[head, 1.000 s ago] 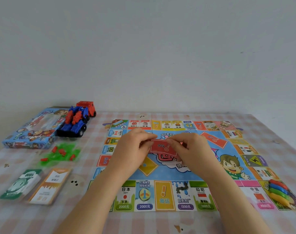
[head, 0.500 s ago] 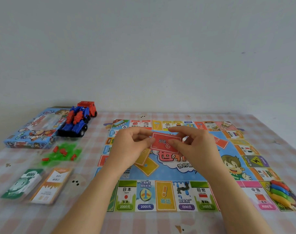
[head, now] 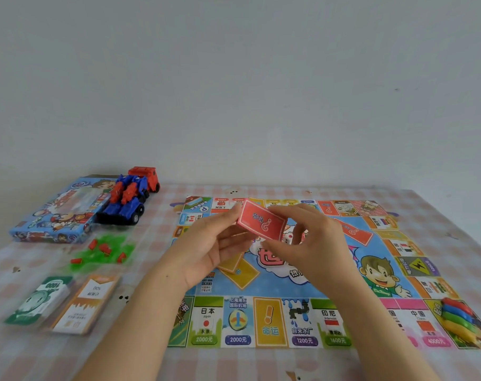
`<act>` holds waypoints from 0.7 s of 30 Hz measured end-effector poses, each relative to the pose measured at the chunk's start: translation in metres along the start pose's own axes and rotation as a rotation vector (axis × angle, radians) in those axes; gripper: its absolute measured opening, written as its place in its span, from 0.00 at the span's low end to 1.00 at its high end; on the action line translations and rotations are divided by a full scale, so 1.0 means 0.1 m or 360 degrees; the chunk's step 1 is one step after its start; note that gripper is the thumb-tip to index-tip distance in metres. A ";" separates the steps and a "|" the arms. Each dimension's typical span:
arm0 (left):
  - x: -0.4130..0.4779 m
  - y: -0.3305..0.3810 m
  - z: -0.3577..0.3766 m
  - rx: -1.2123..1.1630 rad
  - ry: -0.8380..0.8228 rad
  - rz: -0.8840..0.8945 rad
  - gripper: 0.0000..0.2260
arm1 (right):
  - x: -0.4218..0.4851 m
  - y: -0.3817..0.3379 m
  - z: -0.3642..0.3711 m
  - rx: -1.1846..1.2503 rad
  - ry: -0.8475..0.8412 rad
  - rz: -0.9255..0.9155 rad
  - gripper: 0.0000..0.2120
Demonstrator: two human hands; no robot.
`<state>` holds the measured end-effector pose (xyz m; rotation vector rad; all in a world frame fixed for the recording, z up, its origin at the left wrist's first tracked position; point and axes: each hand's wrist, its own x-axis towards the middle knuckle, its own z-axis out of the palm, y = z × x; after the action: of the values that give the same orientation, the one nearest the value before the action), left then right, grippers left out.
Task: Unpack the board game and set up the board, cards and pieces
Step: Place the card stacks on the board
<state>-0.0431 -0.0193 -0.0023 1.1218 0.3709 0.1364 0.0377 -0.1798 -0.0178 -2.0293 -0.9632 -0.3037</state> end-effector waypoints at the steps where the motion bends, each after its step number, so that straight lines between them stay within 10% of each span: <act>1: -0.01 0.00 0.01 -0.0049 -0.0088 -0.0068 0.19 | 0.00 -0.02 -0.01 0.0055 0.0016 -0.0007 0.25; 6: -0.02 -0.02 0.01 -0.0100 -0.0297 -0.0177 0.25 | -0.01 -0.05 0.00 0.0107 -0.0001 -0.0047 0.25; 21: 0.11 -0.11 -0.05 0.0645 0.0411 0.0512 0.13 | 0.04 0.03 0.02 -0.0175 -0.0044 0.0145 0.25</act>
<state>-0.0354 -0.0167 -0.0168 1.5671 0.4578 0.5108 0.0422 -0.1777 -0.0188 -2.1755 -0.8847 -0.2853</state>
